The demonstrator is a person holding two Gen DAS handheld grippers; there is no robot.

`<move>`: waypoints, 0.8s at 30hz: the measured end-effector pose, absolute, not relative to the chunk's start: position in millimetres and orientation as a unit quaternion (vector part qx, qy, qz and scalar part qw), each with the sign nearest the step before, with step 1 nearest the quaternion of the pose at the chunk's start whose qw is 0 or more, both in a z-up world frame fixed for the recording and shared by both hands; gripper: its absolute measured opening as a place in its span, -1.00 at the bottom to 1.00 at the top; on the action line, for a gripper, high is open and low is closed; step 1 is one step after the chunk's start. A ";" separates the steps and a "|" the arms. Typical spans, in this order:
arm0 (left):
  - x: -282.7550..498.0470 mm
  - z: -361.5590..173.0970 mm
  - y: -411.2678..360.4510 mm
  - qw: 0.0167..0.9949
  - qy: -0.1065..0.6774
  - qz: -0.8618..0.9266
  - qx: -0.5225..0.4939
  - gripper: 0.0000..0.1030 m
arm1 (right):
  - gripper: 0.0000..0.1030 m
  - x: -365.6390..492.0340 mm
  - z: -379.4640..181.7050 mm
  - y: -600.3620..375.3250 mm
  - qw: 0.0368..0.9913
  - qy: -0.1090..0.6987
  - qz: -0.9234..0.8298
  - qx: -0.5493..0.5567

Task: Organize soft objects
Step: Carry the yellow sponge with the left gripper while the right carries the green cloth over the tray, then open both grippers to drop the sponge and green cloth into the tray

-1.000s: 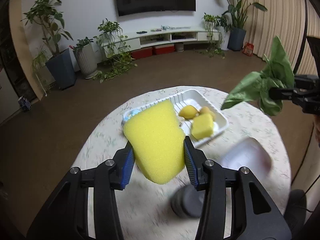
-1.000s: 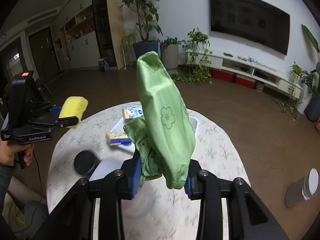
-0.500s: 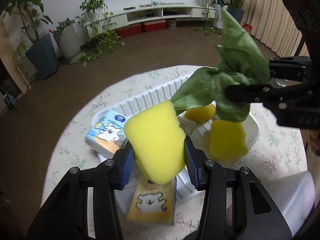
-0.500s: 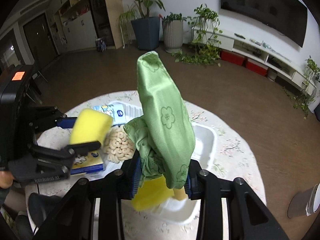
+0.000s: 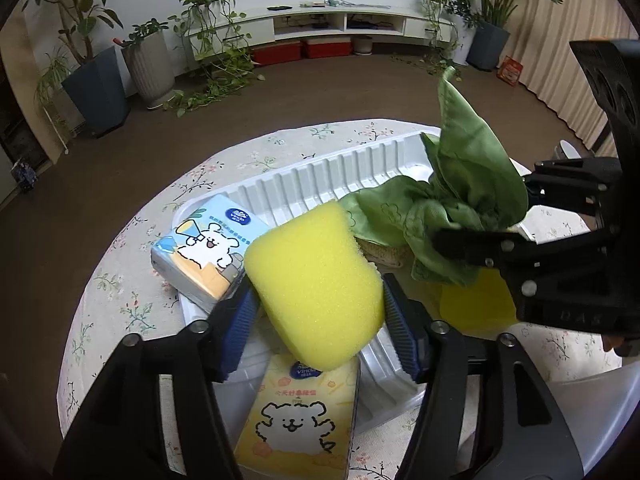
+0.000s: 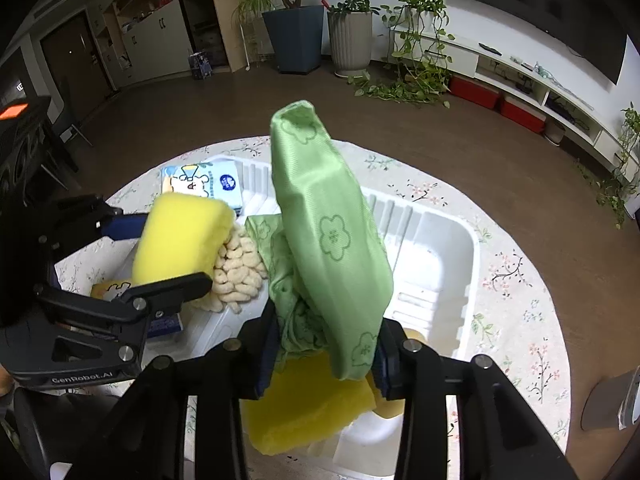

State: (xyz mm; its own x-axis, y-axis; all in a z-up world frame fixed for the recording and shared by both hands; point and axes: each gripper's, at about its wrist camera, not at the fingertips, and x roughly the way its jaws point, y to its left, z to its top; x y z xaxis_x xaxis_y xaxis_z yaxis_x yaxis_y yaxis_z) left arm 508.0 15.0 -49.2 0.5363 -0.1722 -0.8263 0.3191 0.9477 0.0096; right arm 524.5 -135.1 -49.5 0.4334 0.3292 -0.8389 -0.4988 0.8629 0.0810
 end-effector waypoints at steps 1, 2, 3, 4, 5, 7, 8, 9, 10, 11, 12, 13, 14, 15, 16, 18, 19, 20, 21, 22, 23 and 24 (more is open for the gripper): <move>506.7 -48.2 14.9 0.874 0.458 -0.138 0.080 0.33 | -0.08 520.7 -50.5 -135.1 0.841 0.472 0.247 -0.091; 506.1 -47.5 15.4 0.875 0.457 -0.137 0.080 0.38 | -0.02 521.4 -50.2 -134.7 0.841 0.472 0.247 -0.091; 506.3 -47.3 15.9 0.876 0.456 -0.137 0.080 0.49 | 0.03 520.1 -49.8 -135.0 0.842 0.472 0.246 -0.091; 506.3 -46.7 16.4 0.876 0.456 -0.136 0.079 0.59 | 0.07 519.0 -49.2 -135.0 0.842 0.471 0.245 -0.091; 505.0 -44.9 17.1 0.877 0.454 -0.134 0.078 0.61 | 0.19 517.9 -48.0 -135.4 0.843 0.470 0.245 -0.091; 504.5 -42.4 19.0 0.879 0.452 -0.132 0.075 0.69 | 0.29 515.6 -45.9 -136.0 0.846 0.467 0.242 -0.091; 503.0 -40.8 19.6 0.880 0.450 -0.132 0.073 0.75 | 0.33 514.3 -44.7 -136.5 0.847 0.466 0.241 -0.091; 501.7 -39.6 20.1 0.881 0.448 -0.131 0.073 0.88 | 0.42 512.6 -43.3 -137.0 0.848 0.464 0.240 -0.091; 499.5 -38.5 20.2 0.883 0.446 -0.129 0.073 0.93 | 0.46 511.1 -41.9 -138.3 0.850 0.462 0.237 -0.091; 497.1 -36.9 20.9 0.884 0.444 -0.129 0.071 0.96 | 0.53 509.9 -40.2 -140.1 0.851 0.460 0.235 -0.091; 495.0 -35.1 21.4 0.885 0.443 -0.127 0.068 1.00 | 0.60 508.0 -38.2 -142.0 0.853 0.458 0.234 -0.090; 494.4 -33.6 21.4 0.886 0.441 -0.127 0.067 1.00 | 0.65 507.0 -36.4 -143.6 0.855 0.456 0.232 -0.089; 491.8 -29.3 22.0 0.888 0.436 -0.129 0.064 1.00 | 0.74 505.4 -33.7 -146.8 0.858 0.453 0.228 -0.087; 491.1 -26.3 22.8 0.889 0.434 -0.129 0.063 1.00 | 0.87 504.9 -31.8 -150.3 0.860 0.450 0.223 -0.085; 489.8 -22.5 23.5 0.892 0.430 -0.126 0.064 1.00 | 0.93 503.9 -29.0 -153.5 0.864 0.447 0.218 -0.082; 486.4 -13.3 25.7 0.898 0.420 -0.113 0.066 1.00 | 1.00 500.1 -21.8 -162.4 0.870 0.437 0.218 -0.068; 485.4 -9.3 27.7 0.901 0.416 -0.109 0.065 1.00 | 1.00 499.7 -18.8 -165.1 0.872 0.435 0.215 -0.065; 483.7 -2.8 31.6 0.905 0.408 -0.102 0.059 1.00 | 1.00 498.0 -14.7 -168.7 0.877 0.429 0.207 -0.065; 481.9 2.1 34.6 0.908 0.404 -0.098 0.054 1.00 | 1.00 494.9 -10.3 -171.9 0.882 0.421 0.202 -0.065; 481.5 5.8 36.6 0.910 0.401 -0.096 0.051 1.00 | 1.00 492.3 -7.2 -174.6 0.885 0.415 0.200 -0.065; 479.5 10.7 39.8 0.912 0.397 -0.094 0.048 1.00 | 1.00 489.6 -2.9 -178.2 0.889 0.409 0.196 -0.064; 477.3 14.0 41.8 0.914 0.393 -0.090 0.047 1.00 | 1.00 486.5 1.0 -181.9 0.892 0.404 0.192 -0.062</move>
State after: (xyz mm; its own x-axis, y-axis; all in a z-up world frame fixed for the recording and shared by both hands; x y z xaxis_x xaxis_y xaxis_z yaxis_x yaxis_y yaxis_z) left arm 477.3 41.8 14.0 0.6746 -0.1280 -0.7270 0.2023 0.9792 0.0153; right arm 486.5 -181.9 1.0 0.5995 0.2919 -0.7452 -0.3921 0.9188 0.0444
